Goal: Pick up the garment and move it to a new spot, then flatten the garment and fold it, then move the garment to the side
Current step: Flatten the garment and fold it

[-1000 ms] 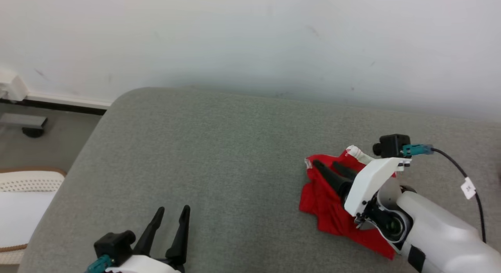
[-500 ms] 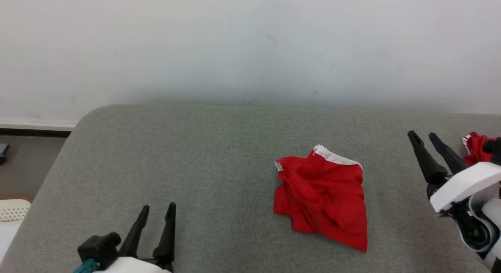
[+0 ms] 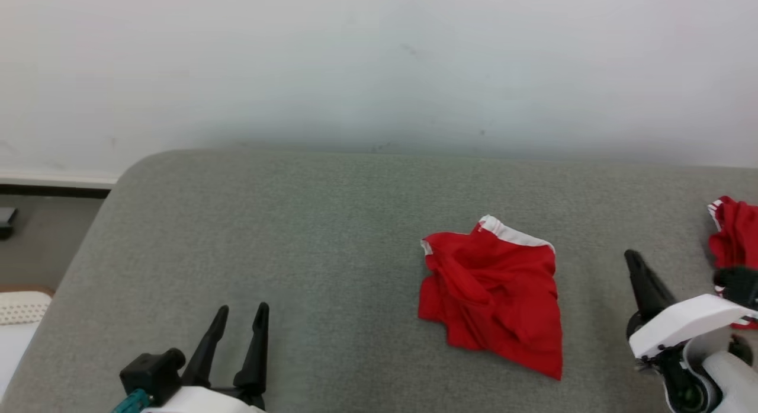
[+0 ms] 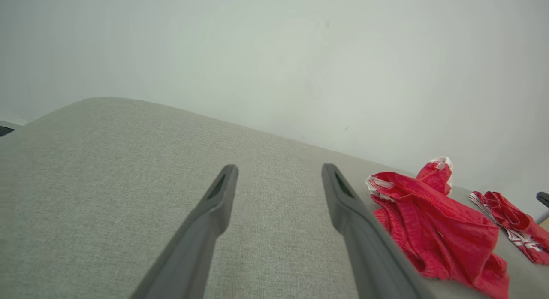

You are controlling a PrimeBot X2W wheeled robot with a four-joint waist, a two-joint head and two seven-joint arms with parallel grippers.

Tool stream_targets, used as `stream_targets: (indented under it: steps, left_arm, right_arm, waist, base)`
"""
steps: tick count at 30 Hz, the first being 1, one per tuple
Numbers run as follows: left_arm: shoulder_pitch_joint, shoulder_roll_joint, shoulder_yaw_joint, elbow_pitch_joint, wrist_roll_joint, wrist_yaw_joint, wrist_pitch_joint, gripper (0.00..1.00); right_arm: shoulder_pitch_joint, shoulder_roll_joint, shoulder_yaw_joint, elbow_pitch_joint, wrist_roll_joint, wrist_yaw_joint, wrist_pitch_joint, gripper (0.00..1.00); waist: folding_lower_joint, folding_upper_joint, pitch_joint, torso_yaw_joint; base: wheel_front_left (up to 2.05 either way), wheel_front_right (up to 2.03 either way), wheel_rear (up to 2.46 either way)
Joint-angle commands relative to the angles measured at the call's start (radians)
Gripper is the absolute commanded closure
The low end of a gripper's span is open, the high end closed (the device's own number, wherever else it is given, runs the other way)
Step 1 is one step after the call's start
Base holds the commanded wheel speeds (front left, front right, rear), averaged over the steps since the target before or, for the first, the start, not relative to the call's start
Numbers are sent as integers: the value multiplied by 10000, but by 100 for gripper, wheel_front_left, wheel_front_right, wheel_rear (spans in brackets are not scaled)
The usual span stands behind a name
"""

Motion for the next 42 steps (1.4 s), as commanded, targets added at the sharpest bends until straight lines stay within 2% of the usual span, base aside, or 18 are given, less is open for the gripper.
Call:
stream_targets:
  steps: [1,18,24,28,31,35,42]
  left_arm:
    - [-51,3,20,39,86,-42,1,0]
    - [-269,-182,145,379,192,-222,1,0]
    - [-282,-206,184,454,224,-250,1,0]
    - [-253,-232,203,503,219,-254,1,0]
    - [-288,-237,213,522,251,-264,1,0]
    - [-299,-229,272,468,289,-283,1,0]
    - [-113,-253,427,274,423,-300,1,0]
  right_arm:
    - [25,41,-121,52,236,-1,260,100]
    - [-32,1884,-1119,1213,3641,-1,3862,100]
    - [215,2488,-1075,859,4160,-1,4610,100]
    - [475,2880,-636,506,4145,-1,5209,100]
    - [570,3046,-282,334,3982,-1,5376,100]
    - [609,3120,-195,-393,3773,1,5058,100]
    - [952,2431,-418,-2340,3121,1,4190,100]
  waist:
    - [0,-1,43,150]
    - [0,-1,409,1321]
    - [0,-1,387,1419]
    - [0,-1,364,1387]
    - [0,-1,354,1304]
    - [0,-1,298,1141]
    - [0,-1,51,638]
  base:
    - [0,0,0]
    - [0,0,0]
    - [0,0,0]
    - [0,0,0]
    - [0,0,0]
    - [0,0,0]
    - [0,0,0]
